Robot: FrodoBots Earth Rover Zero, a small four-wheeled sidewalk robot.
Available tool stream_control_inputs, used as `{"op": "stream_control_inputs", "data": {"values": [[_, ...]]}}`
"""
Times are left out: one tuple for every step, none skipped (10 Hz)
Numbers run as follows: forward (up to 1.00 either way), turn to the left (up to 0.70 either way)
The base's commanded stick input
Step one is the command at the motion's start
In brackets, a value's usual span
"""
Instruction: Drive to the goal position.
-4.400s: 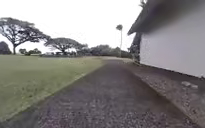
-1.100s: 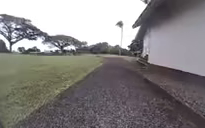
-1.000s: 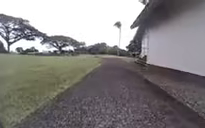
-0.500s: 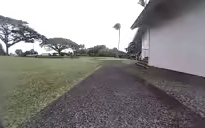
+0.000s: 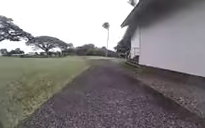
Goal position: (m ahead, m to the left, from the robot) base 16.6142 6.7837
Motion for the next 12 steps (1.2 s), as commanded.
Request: {"op": "stream_control_inputs", "data": {"values": [[0.70,0.00],[0.70,0.00],[0.70,0.00],[0.70,0.00],[0.70,0.00],[0.70,0.00],[0.70,0.00],[0.70,0.00],[0.70,0.00],[0.70,0.00],[0.70,0.00],[0.70,0.00]]}}
